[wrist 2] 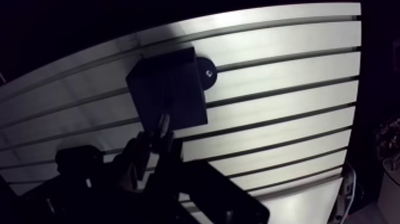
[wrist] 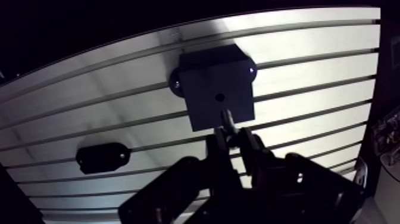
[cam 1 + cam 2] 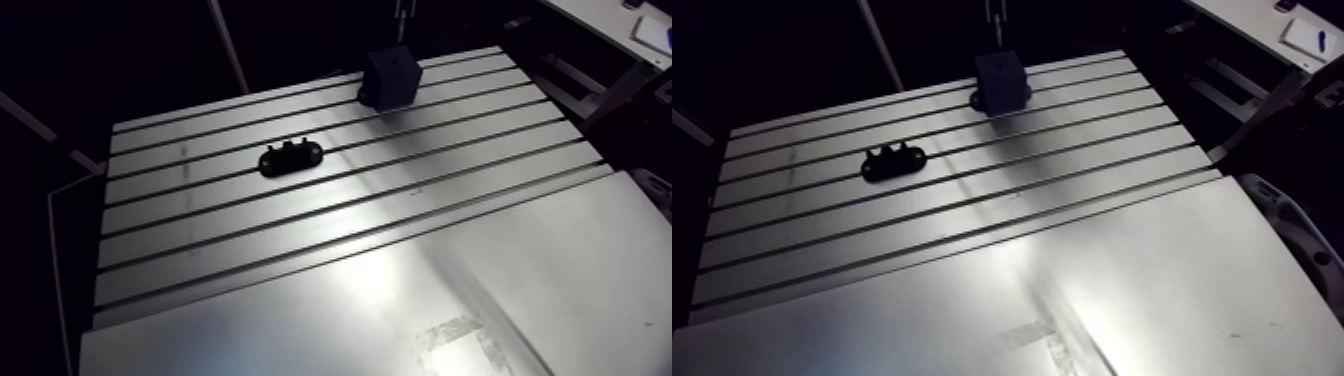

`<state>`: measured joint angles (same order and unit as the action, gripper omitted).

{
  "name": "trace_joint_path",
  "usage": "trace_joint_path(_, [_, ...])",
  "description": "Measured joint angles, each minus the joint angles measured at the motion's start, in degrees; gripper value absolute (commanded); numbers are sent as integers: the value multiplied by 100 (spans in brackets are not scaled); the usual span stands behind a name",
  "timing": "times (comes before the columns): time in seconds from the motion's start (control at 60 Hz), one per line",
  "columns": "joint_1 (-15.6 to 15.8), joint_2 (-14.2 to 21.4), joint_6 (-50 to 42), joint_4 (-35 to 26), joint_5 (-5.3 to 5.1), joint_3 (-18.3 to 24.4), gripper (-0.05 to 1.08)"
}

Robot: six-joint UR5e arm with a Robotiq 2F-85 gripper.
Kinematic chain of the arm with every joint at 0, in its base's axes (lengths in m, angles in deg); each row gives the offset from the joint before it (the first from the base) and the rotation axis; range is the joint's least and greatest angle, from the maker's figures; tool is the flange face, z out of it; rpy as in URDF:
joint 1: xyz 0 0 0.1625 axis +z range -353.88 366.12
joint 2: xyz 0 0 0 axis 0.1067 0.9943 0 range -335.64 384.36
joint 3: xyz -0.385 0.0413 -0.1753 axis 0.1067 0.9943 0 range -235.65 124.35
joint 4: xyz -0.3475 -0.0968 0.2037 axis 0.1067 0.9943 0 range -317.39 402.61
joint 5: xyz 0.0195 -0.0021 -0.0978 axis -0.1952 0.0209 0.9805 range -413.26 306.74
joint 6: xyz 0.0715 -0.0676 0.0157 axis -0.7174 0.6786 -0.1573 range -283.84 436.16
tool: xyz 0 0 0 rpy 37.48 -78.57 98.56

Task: Pick up the M10 bolt and insert it into the hole until fully seated.

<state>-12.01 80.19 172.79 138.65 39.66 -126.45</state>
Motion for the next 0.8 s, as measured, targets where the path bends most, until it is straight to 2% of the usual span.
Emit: trace_joint_path(0.8, [-33,-129,-15,69,-6,-43,108])
